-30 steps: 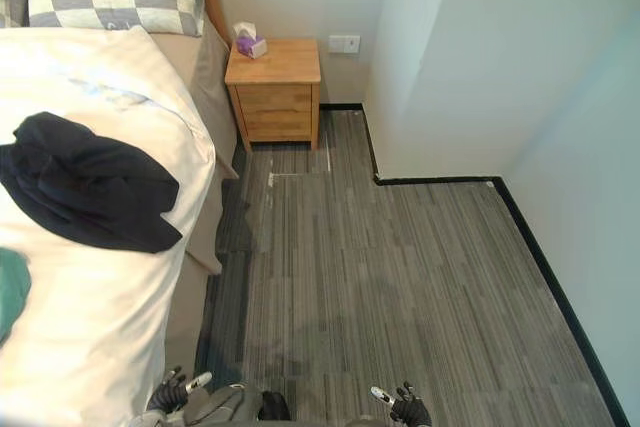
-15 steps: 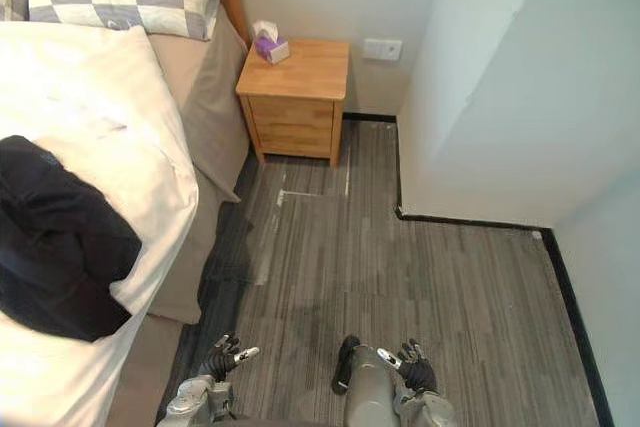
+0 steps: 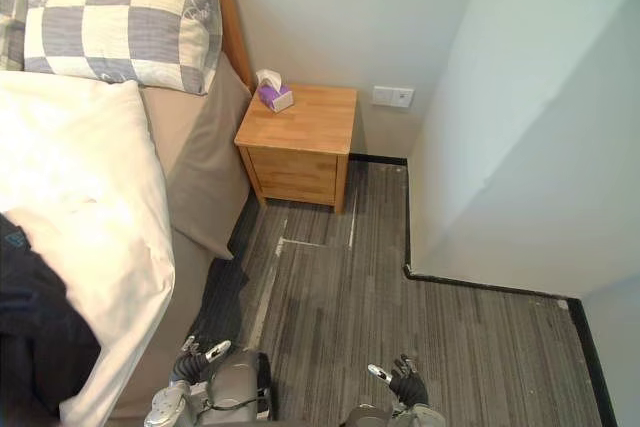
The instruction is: Tidy the bed and pick cloth on bed and put in laundry
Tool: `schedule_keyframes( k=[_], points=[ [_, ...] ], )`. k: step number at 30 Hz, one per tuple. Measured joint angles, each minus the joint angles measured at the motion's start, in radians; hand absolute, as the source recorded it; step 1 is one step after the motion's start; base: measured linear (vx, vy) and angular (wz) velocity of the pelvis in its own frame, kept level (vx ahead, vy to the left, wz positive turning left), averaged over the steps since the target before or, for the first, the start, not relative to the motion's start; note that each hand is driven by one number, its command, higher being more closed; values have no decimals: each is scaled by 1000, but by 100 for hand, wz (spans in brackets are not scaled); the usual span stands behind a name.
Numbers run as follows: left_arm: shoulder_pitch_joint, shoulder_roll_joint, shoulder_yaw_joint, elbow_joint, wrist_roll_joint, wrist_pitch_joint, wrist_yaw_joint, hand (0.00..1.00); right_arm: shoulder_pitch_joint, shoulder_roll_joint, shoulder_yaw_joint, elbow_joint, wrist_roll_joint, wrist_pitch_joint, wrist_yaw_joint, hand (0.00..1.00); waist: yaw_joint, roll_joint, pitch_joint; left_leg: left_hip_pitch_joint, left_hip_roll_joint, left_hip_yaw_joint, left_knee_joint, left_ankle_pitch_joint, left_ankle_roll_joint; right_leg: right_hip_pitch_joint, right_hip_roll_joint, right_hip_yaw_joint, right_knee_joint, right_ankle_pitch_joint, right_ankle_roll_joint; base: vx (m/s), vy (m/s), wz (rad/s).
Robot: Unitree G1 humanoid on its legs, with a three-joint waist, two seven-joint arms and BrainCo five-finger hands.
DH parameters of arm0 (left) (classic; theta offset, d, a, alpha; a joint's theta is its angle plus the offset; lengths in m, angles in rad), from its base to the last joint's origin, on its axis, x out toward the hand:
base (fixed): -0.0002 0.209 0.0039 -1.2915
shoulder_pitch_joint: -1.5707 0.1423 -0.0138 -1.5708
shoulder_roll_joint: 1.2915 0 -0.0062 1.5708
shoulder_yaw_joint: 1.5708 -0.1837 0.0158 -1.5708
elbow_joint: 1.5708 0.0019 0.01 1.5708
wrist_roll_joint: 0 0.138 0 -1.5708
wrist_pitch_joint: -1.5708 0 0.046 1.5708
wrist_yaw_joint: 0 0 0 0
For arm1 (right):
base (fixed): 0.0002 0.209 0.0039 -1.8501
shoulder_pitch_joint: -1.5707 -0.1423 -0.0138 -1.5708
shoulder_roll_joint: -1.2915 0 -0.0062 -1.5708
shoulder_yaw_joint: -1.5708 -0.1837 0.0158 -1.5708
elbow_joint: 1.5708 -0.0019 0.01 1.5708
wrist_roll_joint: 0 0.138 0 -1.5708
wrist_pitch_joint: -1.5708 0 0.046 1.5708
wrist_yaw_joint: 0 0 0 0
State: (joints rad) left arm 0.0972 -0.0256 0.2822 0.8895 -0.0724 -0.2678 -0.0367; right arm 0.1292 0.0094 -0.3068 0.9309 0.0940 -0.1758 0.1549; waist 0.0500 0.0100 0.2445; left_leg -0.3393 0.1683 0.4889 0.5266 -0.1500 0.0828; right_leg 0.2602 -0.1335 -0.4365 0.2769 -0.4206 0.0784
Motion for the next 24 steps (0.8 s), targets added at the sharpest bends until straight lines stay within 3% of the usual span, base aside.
schedule_keyframes(
  k=[1, 2, 3, 4, 6, 7, 8, 10, 11, 13, 15, 17, 19, 20, 21, 22, 23, 24],
  points=[
    [-4, -1, 7, -1, -5, 2, 0, 0, -1, 4, -2, 2, 0, 0, -1, 0, 6, -11, -2, 19, -18, 27, -9, -11, 52, 14, -11, 0, -5, 0, 12, 639, 174, 24],
    [-11, 13, 12, -4, -8, 7, 0, 0, 1, 23, 2, -4, 0, -4, 0, 0, -2, -43, -9, 28, -53, 48, -25, -14, 53, 20, -35, -5, -19, 28, 22, 647, 179, 43],
    [-18, 15, 14, -7, -17, 12, 0, 0, -6, 40, 2, -12, 1, -11, 1, 0, -4, -54, -11, 15, -32, 92, 23, -27, 104, 35, -32, -2, -58, 96, 24, 742, 219, 38],
    [-20, 22, 25, -5, -22, 19, -1, 0, -11, 58, 1, -12, 0, -11, -1, 0, 13, -59, -11, 8, 15, 134, 111, -44, 131, 72, -15, 18, -106, 174, 21, 582, 194, 15],
    [-19, 28, 35, 1, -34, 28, 1, 0, -13, 60, -3, -5, -1, -12, -1, 0, 42, -71, -20, 49, 18, 167, 151, -54, 126, 105, -26, 41, -99, 262, 30, 521, 170, -7],
    [-7, 31, 26, 6, -35, 38, 0, 0, -13, 49, -16, 2, -2, -15, -2, 0, 41, -70, -35, 100, -28, 151, 85, -97, 104, 81, -58, 46, 5, 285, 49, 556, 252, 11],
    [1, 33, 11, 12, -34, 43, 0, 0, -17, 42, -31, 8, -3, -14, -3, 0, 37, -65, -40, 133, -63, 125, 43, -137, 97, 45, -88, 47, 124, 282, 60, 499, 278, 46],
    [-9, 52, -17, 44, -33, 48, -1, 0, -28, 25, -43, 41, -7, -6, -3, 0, 10, -83, -38, 197, -160, 27, -55, -211, 85, -110, -170, 75, 541, 266, 62, 345, 157, 80],
    [-10, 53, -18, 51, -33, 47, 0, 0, -29, 18, -43, 53, -11, -4, -3, 0, 4, -86, -36, 213, -177, 4, -68, -212, 87, -150, -184, 83, 631, 247, 57, 340, 10, 92],
    [-4, 46, -25, 69, -38, 44, 2, 0, -15, -8, -43, 51, -28, -1, 0, 0, -1, -53, -29, 331, -193, -65, -152, -207, 76, -275, -171, 91, 799, 190, 16, 378, -10, 74],
    [5, 49, -62, 70, -60, 39, 2, 0, -7, -14, -34, 13, -32, -9, 0, 0, -10, -27, -36, 411, -190, -145, -231, -197, 59, -370, -139, 90, 776, 155, -11, 298, -37, 100],
    [0, 48, -89, 71, -76, 37, 2, 0, 5, -13, -30, -10, -30, -23, 1, 0, -17, -25, -45, 446, -181, -251, -272, -190, 51, -465, -118, 97, 658, 143, -21, 296, -134, 168],
    [-24, 42, -90, 76, -87, 32, 3, 0, 8, -14, -32, -7, -30, -28, -2, 0, -21, -34, -43, 462, -158, -366, -273, -182, 10, -511, -86, 146, 477, 143, -26, 312, -246, 186],
    [-25, 41, -91, 77, -104, 29, 4, 0, 19, -13, -29, -8, -30, -30, -2, 0, -23, -38, -46, 461, -144, -449, -260, -195, -17, -529, -46, 237, 348, 154, -21, 376, -365, 212],
    [-25, 45, -87, 77, -106, 20, 10, 0, 24, -8, -9, -6, -31, -33, -2, 0, -24, -57, -52, 448, -149, -525, -231, -215, -52, -518, -8, 350, 172, 202, -6, 385, -381, 217],
    [-21, 54, -84, 76, -106, 16, 14, 0, 30, 3, 6, -2, -32, -38, 0, 0, -25, -88, -61, 433, -158, -548, -206, -225, -68, -500, -8, 398, 91, 274, 11, 393, -385, 199],
    [-40, 44, -77, 106, -106, 19, 25, 0, 14, -19, 4, 10, -39, -46, -1, 0, -14, -52, -58, 421, -129, -573, -178, -235, -92, -465, 0, 343, 104, 282, -22, 358, -323, 152],
    [-40, 24, -74, 103, -106, 15, 34, 0, 11, -34, 20, 3, -63, -58, 0, 0, 3, -23, -58, 416, -122, -579, -198, -206, -89, -461, 7, 354, 147, 272, -34, 331, -287, 141]
  ],
)
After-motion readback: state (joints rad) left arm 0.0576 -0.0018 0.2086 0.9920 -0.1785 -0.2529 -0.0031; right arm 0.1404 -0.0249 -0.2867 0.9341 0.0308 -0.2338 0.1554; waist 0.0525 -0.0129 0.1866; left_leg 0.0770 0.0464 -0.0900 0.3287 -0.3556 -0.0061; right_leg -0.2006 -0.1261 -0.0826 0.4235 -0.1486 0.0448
